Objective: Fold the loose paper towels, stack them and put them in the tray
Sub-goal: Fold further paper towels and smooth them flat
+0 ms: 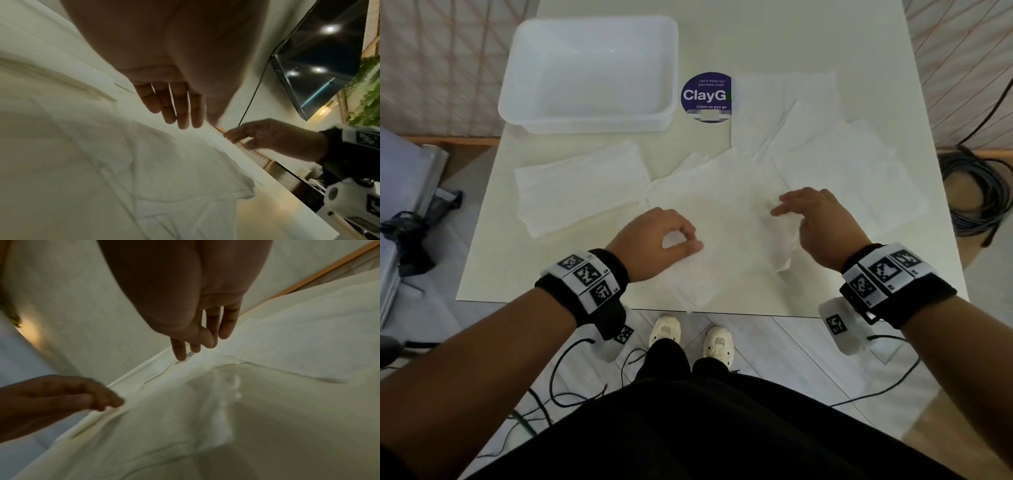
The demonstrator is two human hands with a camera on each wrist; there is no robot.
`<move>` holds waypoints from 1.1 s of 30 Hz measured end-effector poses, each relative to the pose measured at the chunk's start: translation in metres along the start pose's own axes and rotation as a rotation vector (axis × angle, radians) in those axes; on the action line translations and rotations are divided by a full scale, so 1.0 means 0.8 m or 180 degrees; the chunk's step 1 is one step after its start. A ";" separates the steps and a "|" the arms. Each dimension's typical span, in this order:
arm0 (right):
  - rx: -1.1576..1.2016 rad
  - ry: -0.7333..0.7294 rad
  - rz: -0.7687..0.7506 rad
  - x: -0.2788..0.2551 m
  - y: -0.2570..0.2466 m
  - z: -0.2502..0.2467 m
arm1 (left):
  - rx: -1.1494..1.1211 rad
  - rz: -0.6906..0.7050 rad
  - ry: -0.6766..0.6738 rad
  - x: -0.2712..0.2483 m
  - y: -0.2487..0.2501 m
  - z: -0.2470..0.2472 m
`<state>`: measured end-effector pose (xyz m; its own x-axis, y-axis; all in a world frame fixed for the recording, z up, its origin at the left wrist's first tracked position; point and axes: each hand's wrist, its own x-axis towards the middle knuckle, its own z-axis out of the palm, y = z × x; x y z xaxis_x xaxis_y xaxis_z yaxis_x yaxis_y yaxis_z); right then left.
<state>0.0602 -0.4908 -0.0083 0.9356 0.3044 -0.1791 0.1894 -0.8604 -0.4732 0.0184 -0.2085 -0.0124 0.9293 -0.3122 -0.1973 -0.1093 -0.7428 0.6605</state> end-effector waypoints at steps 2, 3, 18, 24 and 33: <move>0.0036 0.0189 -0.0295 0.006 -0.023 0.008 | 0.0145 0.0078 0.0016 0.009 0.008 0.011; -0.0059 0.0081 -0.0443 0.008 -0.036 0.016 | 0.0301 0.0075 -0.0151 0.015 0.014 0.020; -0.1035 -0.1046 -0.0339 -0.019 0.003 0.080 | 0.2072 -0.0217 -0.0773 -0.002 -0.037 0.064; -0.0900 -0.0904 -0.0310 -0.026 0.012 0.080 | 0.2181 -0.0374 -0.0671 -0.026 -0.060 0.046; -0.0798 -0.0628 -0.0255 -0.018 0.004 0.070 | 0.2294 -0.0208 -0.0549 -0.024 -0.052 0.039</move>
<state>0.0308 -0.4752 -0.0556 0.8436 0.4273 -0.3252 0.3504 -0.8969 -0.2698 -0.0060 -0.1901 -0.0584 0.8798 -0.2984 -0.3700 -0.3150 -0.9489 0.0161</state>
